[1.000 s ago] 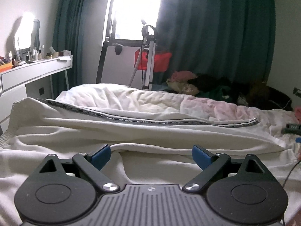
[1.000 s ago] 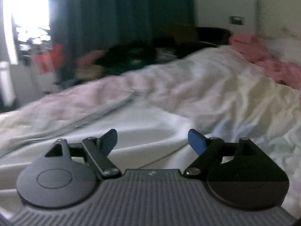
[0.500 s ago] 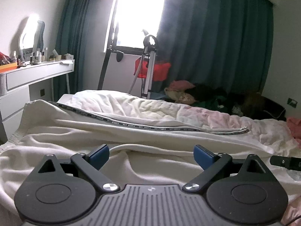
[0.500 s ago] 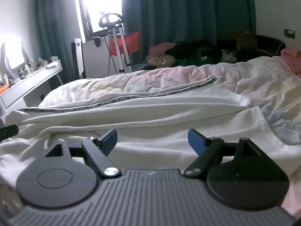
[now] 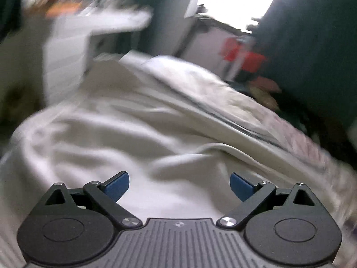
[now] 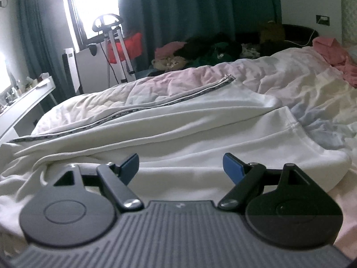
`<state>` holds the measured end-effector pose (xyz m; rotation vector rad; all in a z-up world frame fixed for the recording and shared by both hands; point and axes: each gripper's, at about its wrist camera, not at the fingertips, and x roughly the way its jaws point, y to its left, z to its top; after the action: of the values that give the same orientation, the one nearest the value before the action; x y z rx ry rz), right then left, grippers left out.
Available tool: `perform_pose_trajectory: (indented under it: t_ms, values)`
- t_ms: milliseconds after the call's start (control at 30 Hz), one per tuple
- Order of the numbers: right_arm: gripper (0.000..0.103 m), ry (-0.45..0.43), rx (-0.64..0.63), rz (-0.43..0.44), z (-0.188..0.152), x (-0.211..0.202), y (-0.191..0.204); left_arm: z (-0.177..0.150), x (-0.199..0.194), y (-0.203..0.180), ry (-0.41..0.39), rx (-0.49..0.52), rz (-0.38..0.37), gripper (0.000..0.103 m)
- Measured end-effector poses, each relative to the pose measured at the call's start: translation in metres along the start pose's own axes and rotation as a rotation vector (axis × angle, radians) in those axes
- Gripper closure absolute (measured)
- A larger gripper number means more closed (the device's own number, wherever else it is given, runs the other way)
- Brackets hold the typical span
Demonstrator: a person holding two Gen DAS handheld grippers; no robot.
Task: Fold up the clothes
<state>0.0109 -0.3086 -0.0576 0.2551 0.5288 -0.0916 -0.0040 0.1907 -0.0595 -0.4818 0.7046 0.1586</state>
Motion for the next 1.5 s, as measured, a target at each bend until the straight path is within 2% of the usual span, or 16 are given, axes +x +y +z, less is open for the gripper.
perform_pose_trajectory:
  t_ms: [67, 333, 467, 500, 700, 767, 800, 900, 1067, 1167, 1233, 1300, 1367, 1500]
  values:
    - [0.019, 0.003, 0.013, -0.006, -0.001, 0.001, -0.003, 0.017, -0.007, 0.042, 0.056, -0.168, -0.003, 0.005]
    - [0.019, 0.008, 0.075, 0.025, 0.001, 0.0, -0.011, 0.051, -0.027, 0.158, 0.082, -0.588, 0.127, 0.004]
    - [0.019, 0.011, 0.106, 0.041, 0.002, 0.0, -0.015, 0.047, 0.001, 0.18, 0.199, -0.634, 0.106, 0.011]
    - [0.019, 0.012, 0.114, 0.045, 0.003, 0.0, -0.016, 0.045, 0.008, 0.185, 0.226, -0.642, 0.102, 0.016]
    - [0.019, 0.021, 0.156, 0.063, 0.003, 0.0, -0.022, 0.041, 0.026, 0.175, 0.259, -0.582, 0.129, 0.023]
    - [0.019, 0.03, 0.171, 0.066, 0.002, 0.001, -0.023, 0.04, 0.02, 0.174, 0.222, -0.574, 0.115, 0.031]
    - [0.019, 0.034, 0.177, 0.067, 0.002, 0.001, -0.024, 0.04, 0.016, 0.171, 0.182, -0.569, 0.076, 0.041]
    - [0.019, 0.035, 0.197, 0.076, 0.002, 0.0, -0.027, 0.039, 0.002, 0.166, 0.045, -0.563, -0.059, 0.043]
    - [0.019, 0.032, 0.216, 0.081, 0.002, -0.001, -0.03, 0.036, -0.007, 0.162, -0.002, -0.562, -0.129, 0.043]
    - [0.019, 0.037, 0.23, 0.079, 0.003, 0.001, -0.032, 0.031, 0.01, 0.169, 0.102, -0.616, -0.044, 0.043]
    - [0.019, 0.039, 0.243, 0.08, 0.004, 0.001, -0.034, 0.029, 0.021, 0.174, 0.168, -0.648, 0.01, 0.049]
    - [0.019, 0.031, 0.283, 0.097, 0.006, -0.001, -0.042, 0.029, 0.027, 0.174, 0.178, -0.642, 0.018, 0.054]
    - [0.019, 0.002, 0.382, 0.107, 0.01, -0.007, -0.064, 0.032, 0.028, 0.171, 0.17, -0.623, 0.028, 0.058]
    - [0.02, -0.077, 0.604, 0.088, 0.014, -0.022, -0.122, 0.036, 0.025, 0.166, 0.134, -0.596, 0.04, 0.076]
